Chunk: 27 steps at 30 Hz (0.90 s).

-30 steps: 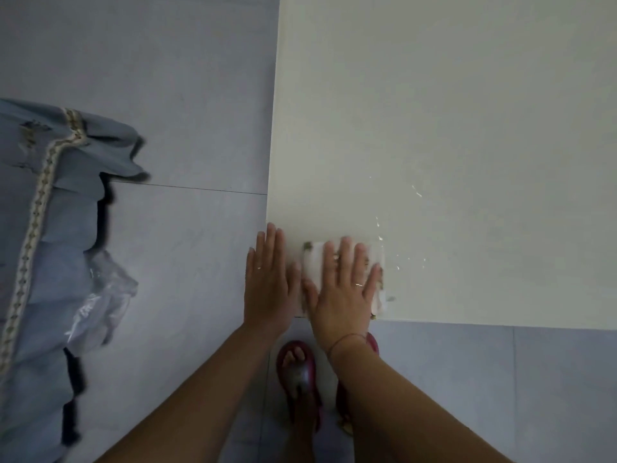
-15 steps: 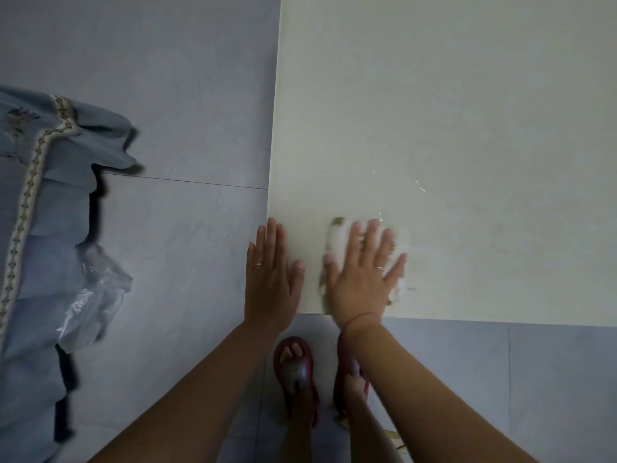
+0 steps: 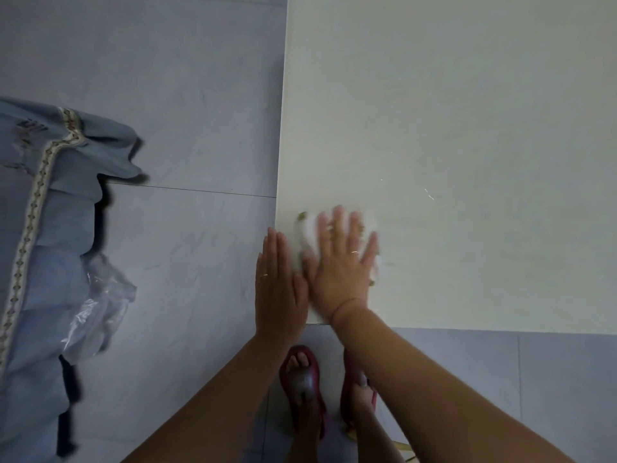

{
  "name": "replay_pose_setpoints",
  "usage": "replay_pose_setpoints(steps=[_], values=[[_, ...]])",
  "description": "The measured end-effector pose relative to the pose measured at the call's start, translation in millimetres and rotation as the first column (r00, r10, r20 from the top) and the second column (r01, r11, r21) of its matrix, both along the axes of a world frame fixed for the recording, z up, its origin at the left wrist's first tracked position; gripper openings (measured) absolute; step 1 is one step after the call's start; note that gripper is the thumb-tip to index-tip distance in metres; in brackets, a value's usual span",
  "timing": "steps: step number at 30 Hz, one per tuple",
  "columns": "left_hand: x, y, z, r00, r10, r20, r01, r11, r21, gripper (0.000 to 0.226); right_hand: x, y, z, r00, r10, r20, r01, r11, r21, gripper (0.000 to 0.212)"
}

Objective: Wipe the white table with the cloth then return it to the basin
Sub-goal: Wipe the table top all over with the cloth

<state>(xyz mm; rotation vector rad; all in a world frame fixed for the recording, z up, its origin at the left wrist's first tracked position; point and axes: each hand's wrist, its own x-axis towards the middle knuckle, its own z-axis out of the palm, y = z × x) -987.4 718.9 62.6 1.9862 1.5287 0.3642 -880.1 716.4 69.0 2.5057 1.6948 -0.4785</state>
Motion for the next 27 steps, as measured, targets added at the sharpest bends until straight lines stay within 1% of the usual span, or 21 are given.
replay_pose_setpoints(steps=[2, 4, 5, 6, 7, 8, 9, 10, 11, 12, 13, 15, 17, 19, 20, 21, 23, 24, 25, 26, 27], values=[[-1, 2, 1, 0.997, 0.055, 0.051, -0.052, 0.997, -0.062, 0.067, -7, -5, 2, 0.963, 0.268, -0.005, -0.268, 0.963, -0.005, 0.063], [-2, 2, 4, 0.999, 0.041, 0.035, -0.038, 0.997, -0.072, 0.068, 20, -1, 2, 0.899, 0.437, -0.007, -0.436, 0.899, 0.038, 0.061], [-1, 3, 6, 1.000, 0.024, 0.018, -0.023, 0.997, -0.072, 0.068, 39, 1, 2, 0.881, 0.473, 0.016, -0.473, 0.880, 0.045, 0.060], [-1, 5, 8, 1.000, 0.012, -0.004, -0.012, 0.998, -0.066, 0.067, 58, 6, 1, 0.895, 0.444, 0.036, -0.445, 0.895, 0.034, 0.060], [0, 8, 9, 0.999, -0.001, -0.039, -0.001, 0.999, -0.048, 0.067, 76, 12, 0, 0.940, 0.340, 0.039, -0.341, 0.940, 0.020, 0.060], [2, 12, 10, 0.996, -0.017, -0.086, 0.015, 1.000, -0.019, 0.066, 89, 19, -1, 0.984, 0.178, 0.031, -0.178, 0.984, 0.013, 0.060], [5, 16, 10, 0.990, -0.030, -0.139, 0.032, 0.999, 0.009, 0.064, 94, 27, -2, 1.000, -0.006, 0.005, 0.006, 1.000, 0.014, 0.060], [7, 21, 10, 0.982, -0.039, -0.184, 0.045, 0.999, 0.028, 0.062, 89, 35, -3, 0.988, -0.156, -0.012, 0.156, 0.988, 0.017, 0.060], [11, 25, 9, 0.978, -0.038, -0.207, 0.046, 0.998, 0.035, 0.061, 75, 43, -2, 0.971, -0.237, -0.010, 0.237, 0.971, 0.017, 0.061], [13, 28, 7, 0.974, -0.036, -0.222, 0.045, 0.998, 0.037, 0.058, 59, 49, -2, 0.973, -0.232, 0.002, 0.232, 0.972, 0.018, 0.062], [15, 30, 4, 0.967, -0.040, -0.253, 0.051, 0.998, 0.038, 0.056, 42, 52, -2, 0.990, -0.143, 0.010, 0.143, 0.989, 0.028, 0.062], [16, 30, 0, 0.944, -0.044, -0.326, 0.063, 0.997, 0.049, 0.056, 23, 52, -1, 0.986, 0.165, 0.001, -0.165, 0.986, 0.036, 0.063], [17, 30, 0, 0.948, -0.040, -0.315, 0.060, 0.997, 0.056, 0.057, 38, 53, 1, 0.906, 0.424, -0.011, -0.422, 0.905, 0.059, 0.061], [17, 30, 2, 0.965, -0.037, -0.261, 0.050, 0.998, 0.041, 0.059, 70, 62, -2, 0.836, 0.549, 0.020, -0.548, 0.832, 0.083, 0.060], [17, 30, 3, 0.968, -0.034, -0.249, 0.043, 0.999, 0.033, 0.062, 85, 68, -3, 0.847, 0.529, 0.041, -0.531, 0.844, 0.080, 0.061], [17, 30, 4, 0.968, -0.029, -0.249, 0.037, 0.999, 0.029, 0.063, 96, 76, -5, 0.895, 0.443, 0.051, -0.445, 0.892, 0.074, 0.061], [18, 29, 4, 0.966, -0.021, -0.258, 0.031, 0.999, 0.037, 0.063, 99, 90, -9, 0.989, 0.146, 0.036, -0.148, 0.986, 0.079, 0.061], [19, 29, 3, 0.965, -0.015, -0.261, 0.028, 0.999, 0.045, 0.063, 89, 96, -10, 1.000, 0.017, 0.022, -0.019, 0.996, 0.087, 0.061], [20, 29, 2, 0.964, -0.013, -0.264, 0.027, 0.998, 0.050, 0.062, 75, 99, -9, 0.998, -0.058, 0.016, 0.056, 0.995, 0.085, 0.061], [21, 29, 1, 0.962, -0.013, -0.272, 0.027, 0.998, 0.050, 0.061, 62, 100, -8, 0.998, -0.067, 0.010, 0.065, 0.995, 0.080, 0.062], [21, 29, 0, 0.960, -0.012, -0.281, 0.025, 0.999, 0.045, 0.061, 50, 98, -7, 1.000, -0.007, 0.005, 0.006, 0.997, 0.077, 0.063]])
